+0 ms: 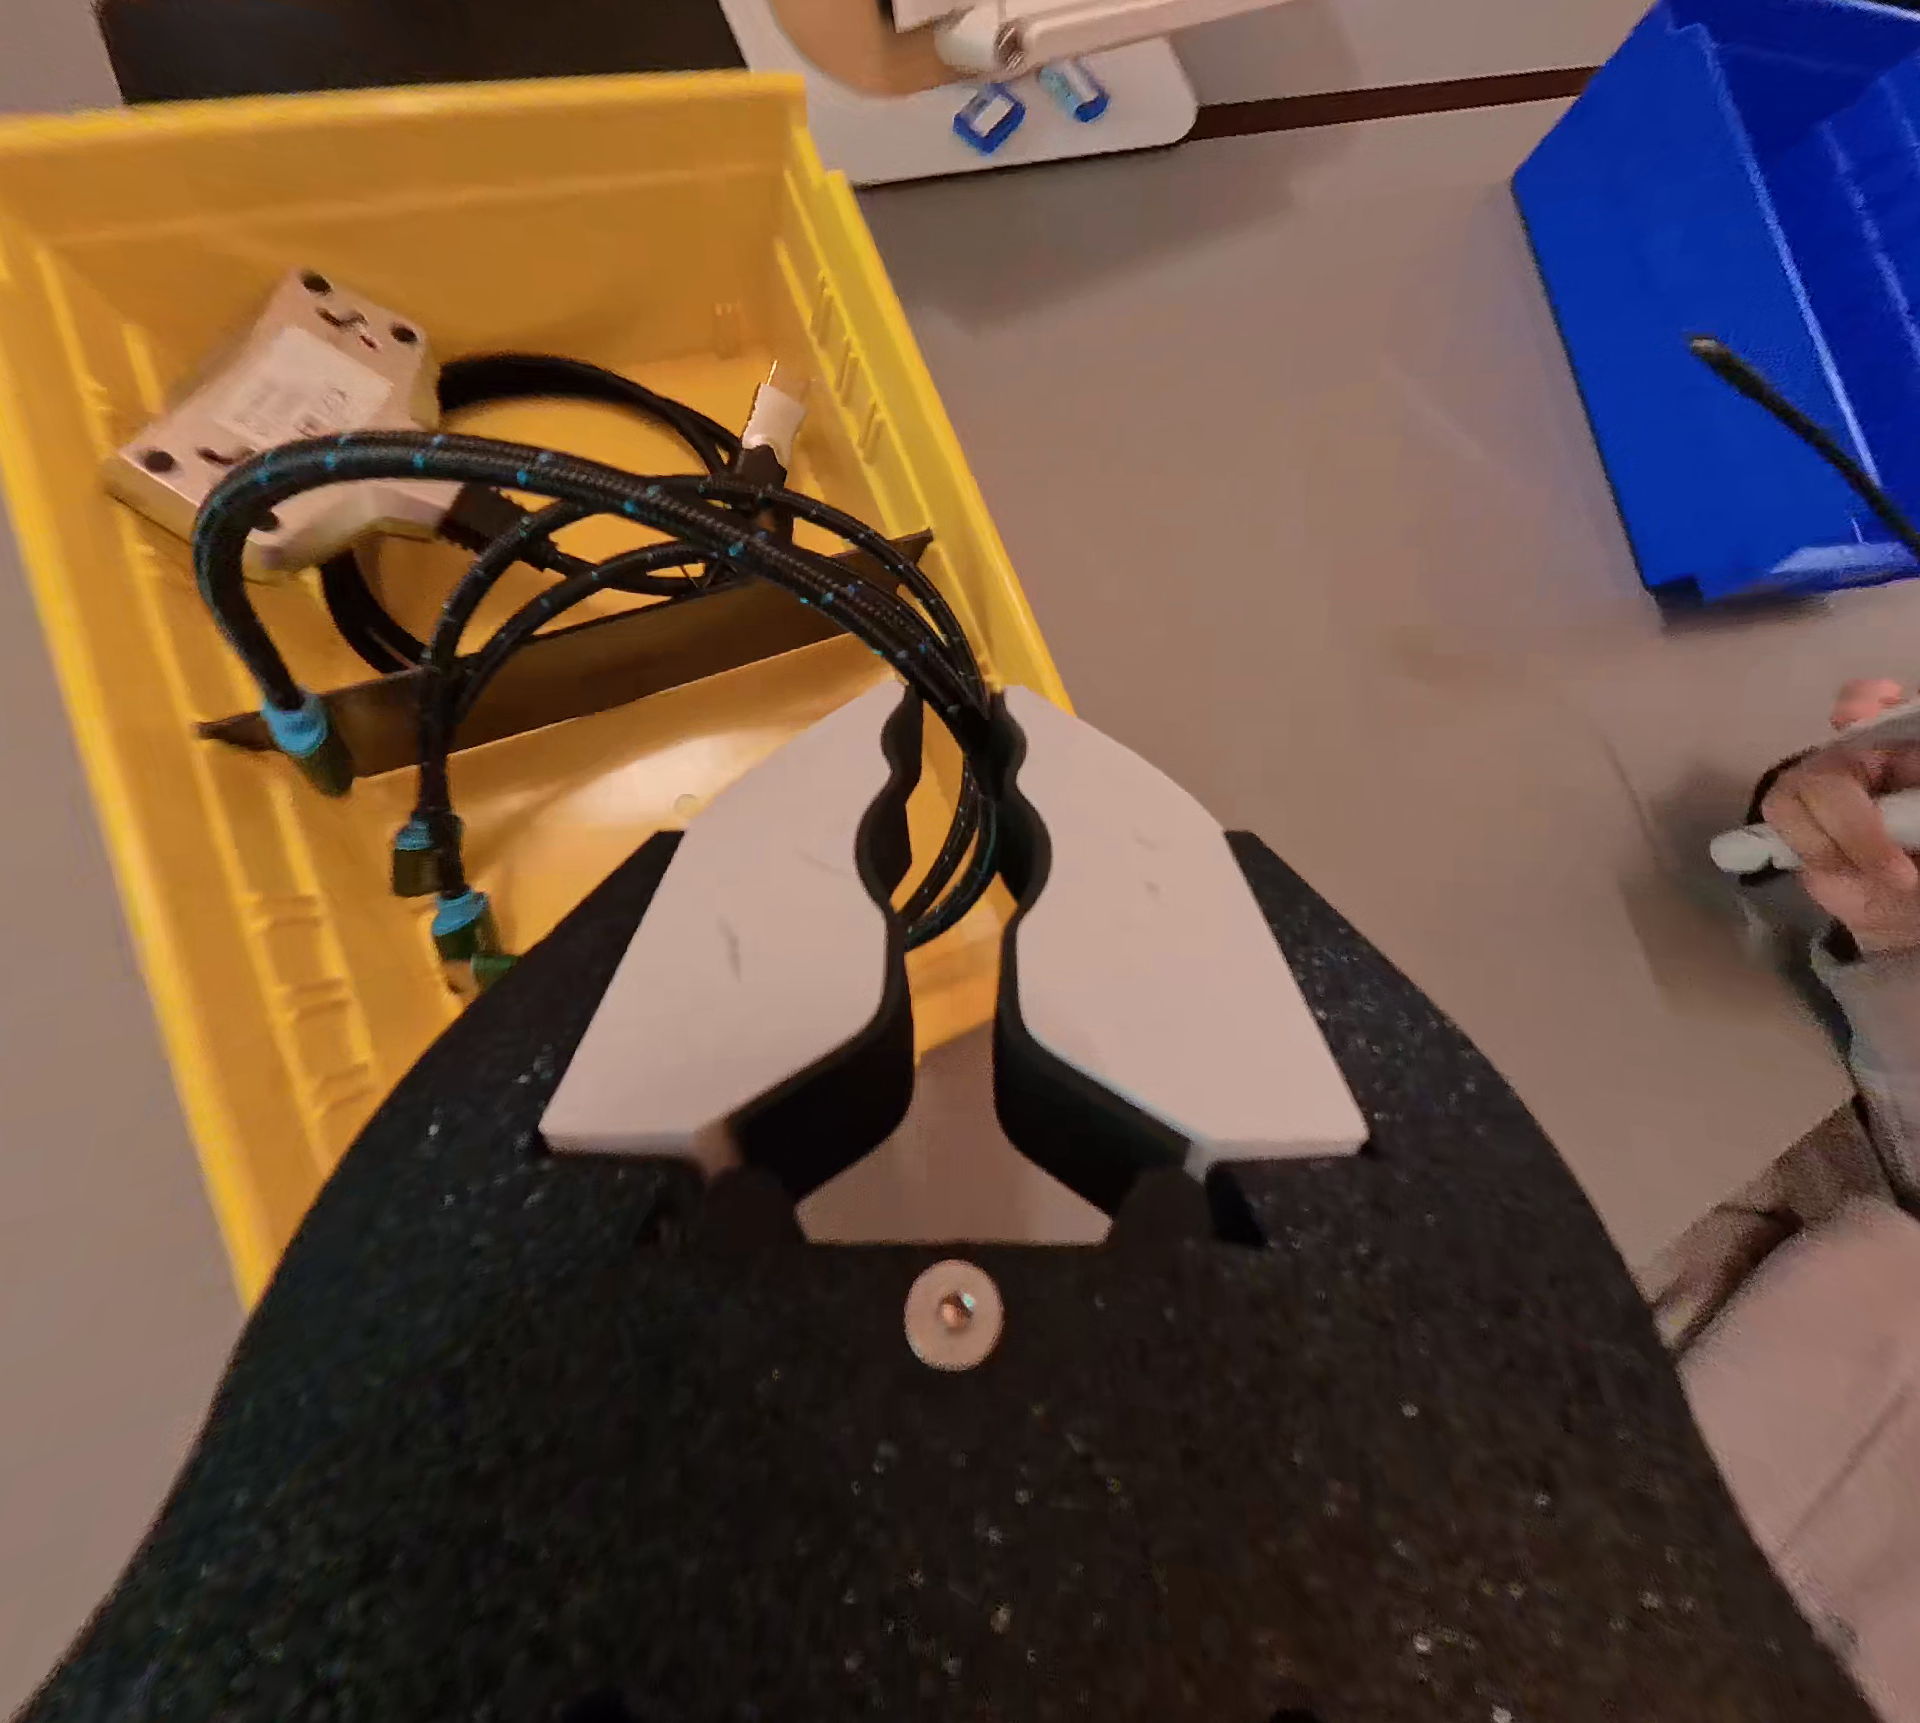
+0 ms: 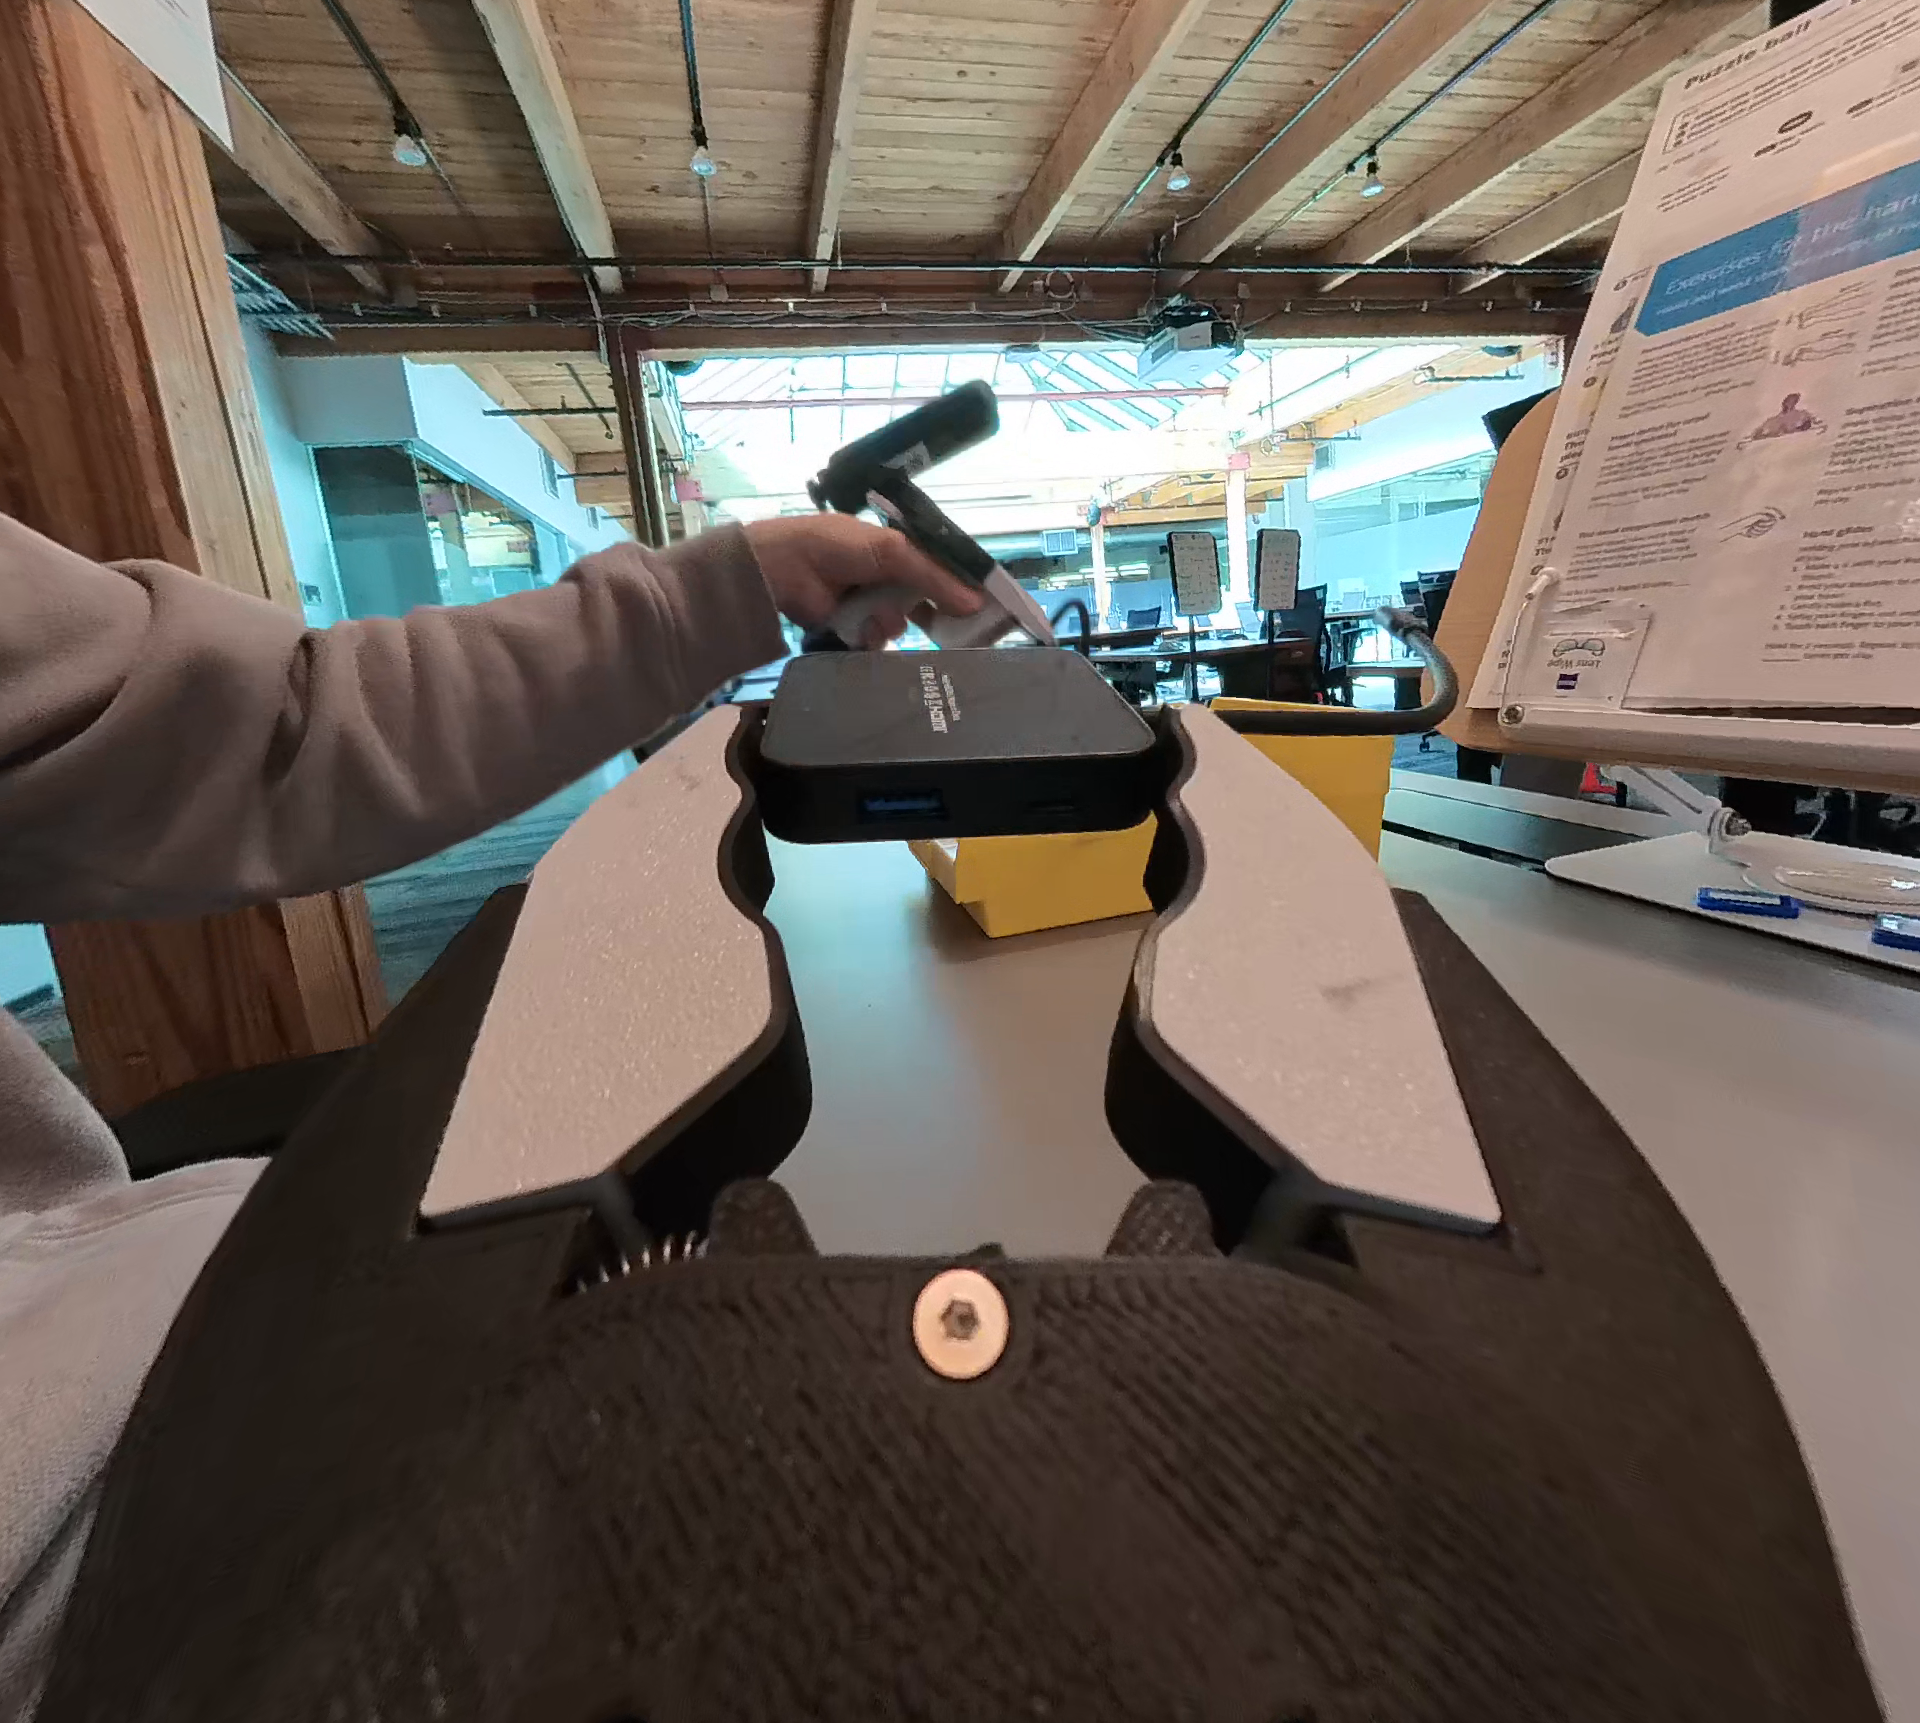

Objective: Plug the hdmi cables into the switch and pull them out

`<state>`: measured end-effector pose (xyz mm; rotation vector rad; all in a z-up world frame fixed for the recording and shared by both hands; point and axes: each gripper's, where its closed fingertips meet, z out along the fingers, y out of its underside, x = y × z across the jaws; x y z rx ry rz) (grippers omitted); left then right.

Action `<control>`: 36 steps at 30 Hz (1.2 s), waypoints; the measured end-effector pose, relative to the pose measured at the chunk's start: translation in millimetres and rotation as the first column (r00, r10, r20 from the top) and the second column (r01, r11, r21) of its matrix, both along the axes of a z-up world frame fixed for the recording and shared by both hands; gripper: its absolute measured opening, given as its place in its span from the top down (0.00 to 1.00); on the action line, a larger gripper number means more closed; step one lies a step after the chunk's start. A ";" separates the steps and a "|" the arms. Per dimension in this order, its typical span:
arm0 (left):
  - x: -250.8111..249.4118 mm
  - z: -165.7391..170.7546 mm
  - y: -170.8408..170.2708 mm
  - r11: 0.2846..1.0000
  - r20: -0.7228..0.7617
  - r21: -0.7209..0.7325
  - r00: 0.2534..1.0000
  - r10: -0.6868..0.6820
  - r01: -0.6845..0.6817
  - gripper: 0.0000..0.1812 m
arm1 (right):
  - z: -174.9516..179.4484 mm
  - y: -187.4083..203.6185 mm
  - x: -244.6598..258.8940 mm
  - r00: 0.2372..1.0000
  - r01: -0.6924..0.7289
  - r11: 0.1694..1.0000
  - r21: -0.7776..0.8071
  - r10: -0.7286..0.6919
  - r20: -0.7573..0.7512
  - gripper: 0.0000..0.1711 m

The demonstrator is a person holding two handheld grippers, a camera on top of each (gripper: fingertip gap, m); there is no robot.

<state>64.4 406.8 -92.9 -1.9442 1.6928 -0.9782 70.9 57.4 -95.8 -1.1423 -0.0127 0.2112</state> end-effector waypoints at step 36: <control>-67.3 -75.2 -246.4 0.592 0.215 0.557 0.587 -0.780 0.583 0.75 | 16.6 -28.0 14.9 0.999 0.042 0.990 0.135 -0.038 -0.032 0.58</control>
